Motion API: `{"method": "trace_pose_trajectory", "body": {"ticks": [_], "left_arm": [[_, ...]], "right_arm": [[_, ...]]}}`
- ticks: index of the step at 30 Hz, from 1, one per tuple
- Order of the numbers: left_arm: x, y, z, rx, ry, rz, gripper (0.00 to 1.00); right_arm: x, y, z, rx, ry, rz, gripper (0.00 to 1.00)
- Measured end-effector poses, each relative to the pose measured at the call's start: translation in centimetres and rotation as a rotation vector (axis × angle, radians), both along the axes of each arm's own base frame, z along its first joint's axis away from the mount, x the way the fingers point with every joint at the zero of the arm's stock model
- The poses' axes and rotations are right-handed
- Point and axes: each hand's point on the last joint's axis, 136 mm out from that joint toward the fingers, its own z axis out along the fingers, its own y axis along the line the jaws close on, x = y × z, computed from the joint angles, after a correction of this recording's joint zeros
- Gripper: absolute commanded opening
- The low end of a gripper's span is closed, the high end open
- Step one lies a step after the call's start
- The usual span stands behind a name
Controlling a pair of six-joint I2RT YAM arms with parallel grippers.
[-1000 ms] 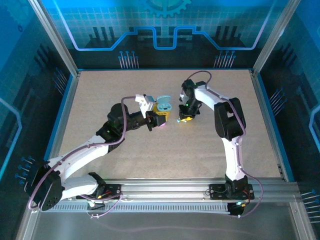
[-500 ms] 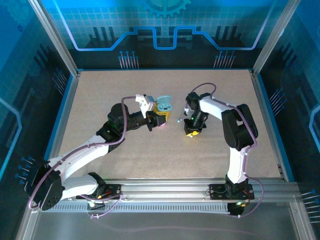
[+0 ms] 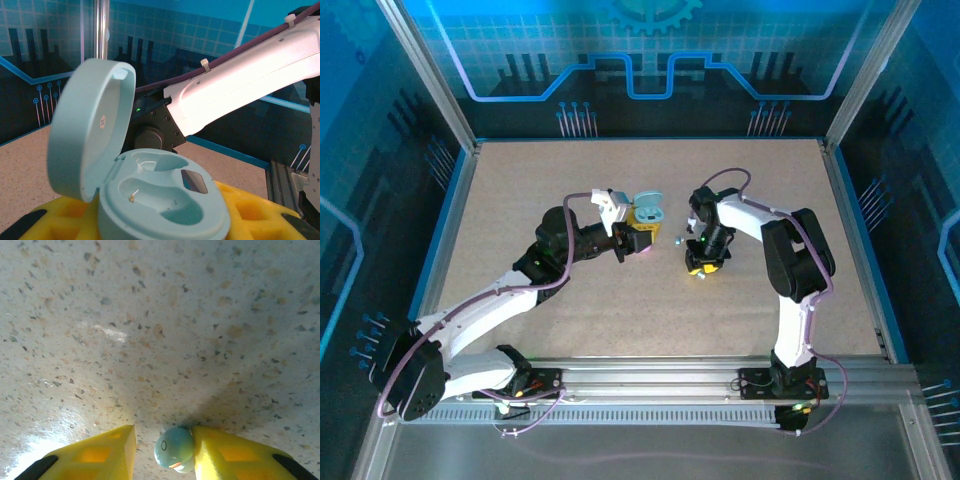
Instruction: Insert the wireless bluetooth earbuds into the charging case
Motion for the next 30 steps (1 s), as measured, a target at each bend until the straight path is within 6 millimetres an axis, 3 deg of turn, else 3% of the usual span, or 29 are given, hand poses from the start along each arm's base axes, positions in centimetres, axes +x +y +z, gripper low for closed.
{"method": "trace_pose_trajectory", "body": {"ticks": [11, 30], "left_arm": [[0.0, 0.0, 0.0, 0.000, 0.000, 0.000, 0.30], [0.0, 0.0, 0.0, 0.000, 0.000, 0.000, 0.30]], "right_arm": [[0.1, -0.4, -0.1, -0.034, 0.004, -0.072, 0.24], [0.0, 0.3, 0.0, -0.076, -0.033, 0.003, 0.28]]}}
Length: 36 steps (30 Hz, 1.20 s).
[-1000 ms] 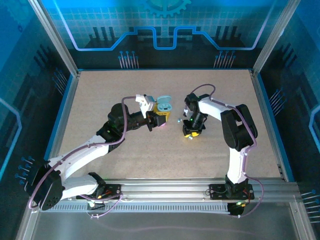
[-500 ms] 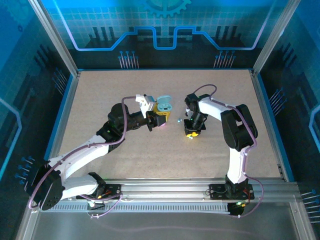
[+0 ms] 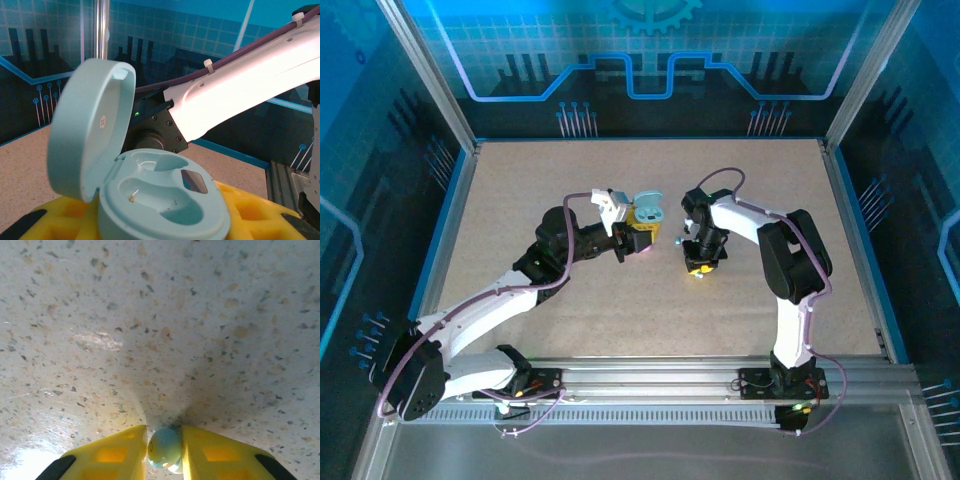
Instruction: Insert the wireless bluetooth earbuds into the charging case
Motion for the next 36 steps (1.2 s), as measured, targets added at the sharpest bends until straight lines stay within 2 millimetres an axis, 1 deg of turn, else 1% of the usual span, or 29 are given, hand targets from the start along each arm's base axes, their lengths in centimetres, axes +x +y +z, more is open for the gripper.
{"method": "trace_pose_trajectory", "body": {"ticks": [8, 20, 25, 29, 36], "left_arm": [[0.01, 0.00, -0.01, 0.000, 0.000, 0.000, 0.30], [0.20, -0.14, -0.46, 0.007, 0.010, 0.000, 0.30], [0.30, -0.21, -0.69, 0.010, 0.016, 0.000, 0.30], [0.30, -0.21, -0.69, 0.009, 0.019, 0.000, 0.30], [0.30, -0.21, -0.69, 0.009, 0.019, 0.000, 0.30]], "right_arm": [[0.00, -0.01, -0.09, -0.001, 0.002, -0.001, 0.31], [0.40, 0.19, 0.07, 0.005, -0.011, -0.001, 0.22], [0.53, 0.26, 0.16, 0.008, -0.015, 0.001, 0.28], [0.40, 0.20, -0.11, 0.004, -0.006, 0.009, 0.28], [0.40, 0.17, -0.15, 0.002, -0.001, 0.022, 0.25]]}}
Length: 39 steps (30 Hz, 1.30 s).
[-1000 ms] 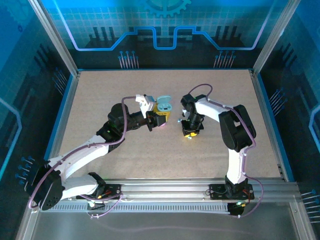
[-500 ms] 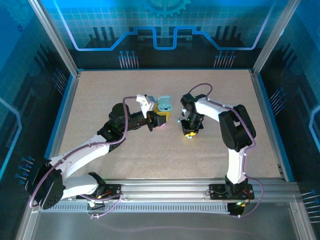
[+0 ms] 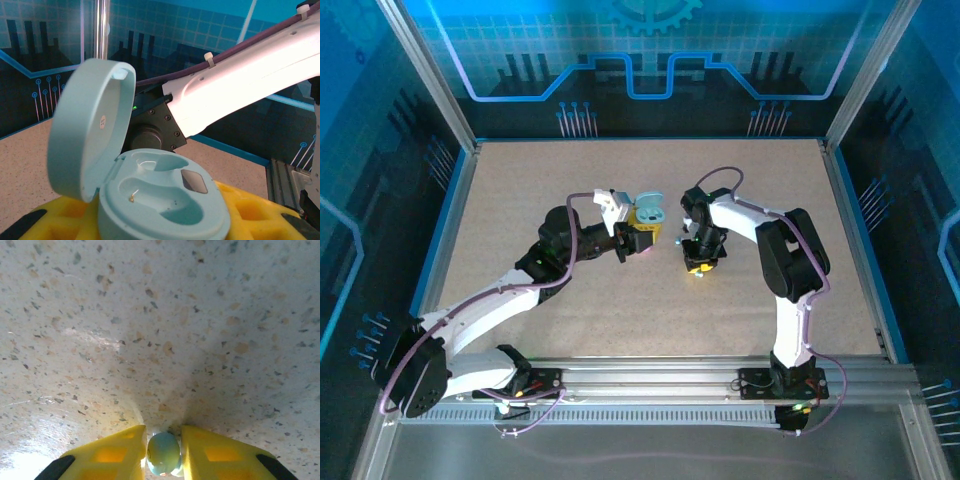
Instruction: Insert the wireless bluetooth earbuds into the charging case
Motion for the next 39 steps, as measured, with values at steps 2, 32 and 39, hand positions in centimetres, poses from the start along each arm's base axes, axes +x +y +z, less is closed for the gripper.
{"method": "trace_pose_trajectory", "body": {"ticks": [2, 32, 39], "left_arm": [[0.00, 0.00, 0.00, 0.000, 0.000, 0.000, 0.30], [0.00, 0.00, -0.01, 0.000, 0.000, 0.000, 0.30], [0.00, 0.00, -0.01, 0.000, 0.000, 0.000, 0.30]], "right_arm": [[0.03, 0.02, 0.03, 0.000, 0.001, 0.004, 0.25], [-0.19, 0.02, -0.05, -0.013, 0.012, 0.031, 0.28], [-0.19, -0.12, -0.08, -0.027, 0.005, 0.054, 0.27]]}}
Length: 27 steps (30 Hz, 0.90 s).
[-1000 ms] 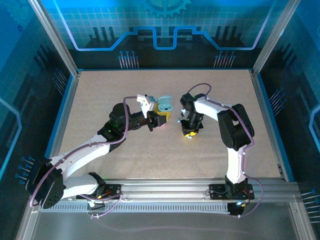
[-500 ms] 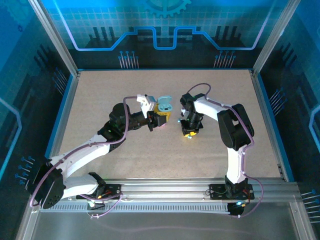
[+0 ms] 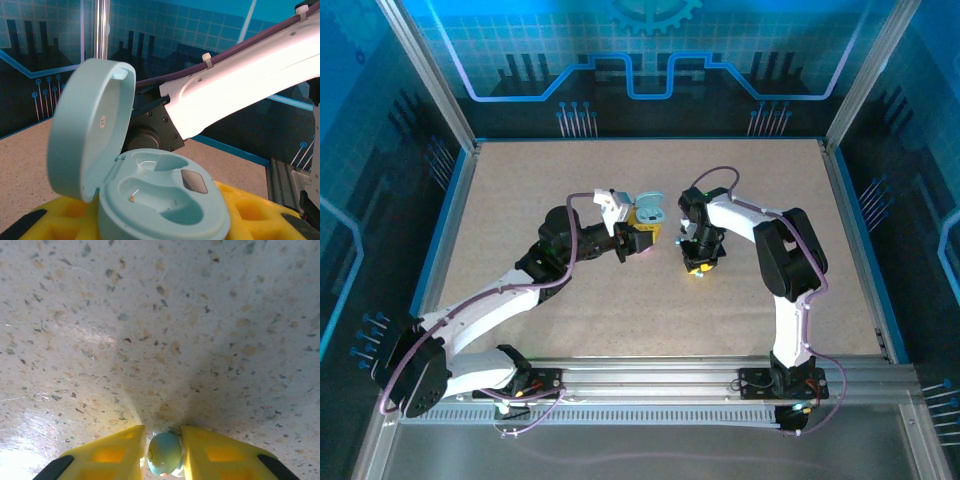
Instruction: Insert the wireless bluetooth earbuds into the charging case
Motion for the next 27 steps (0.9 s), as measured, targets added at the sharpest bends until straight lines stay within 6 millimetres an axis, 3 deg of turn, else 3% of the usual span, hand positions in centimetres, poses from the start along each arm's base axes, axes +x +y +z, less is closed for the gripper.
{"method": "trace_pose_trajectory", "body": {"ticks": [9, 17, 21, 27], "left_arm": [[0.0, 0.0, 0.0, 0.000, 0.000, 0.000, 0.30], [0.0, 0.0, 0.0, 0.000, 0.000, 0.001, 0.30], [0.2, 0.1, 0.0, 0.001, 0.000, 0.014, 0.30], [0.7, 0.4, -0.3, 0.021, -0.009, 0.047, 0.30]], "right_arm": [[0.1, -0.1, 0.0, -0.005, -0.004, 0.008, 0.18], [-0.2, 0.5, 1.1, 0.047, -0.014, 0.003, 0.18], [-0.2, 2.3, 4.5, 0.227, -0.055, -0.029, 0.19], [1.1, 5.3, 13.0, 0.661, -0.139, -0.079, 0.20]]}}
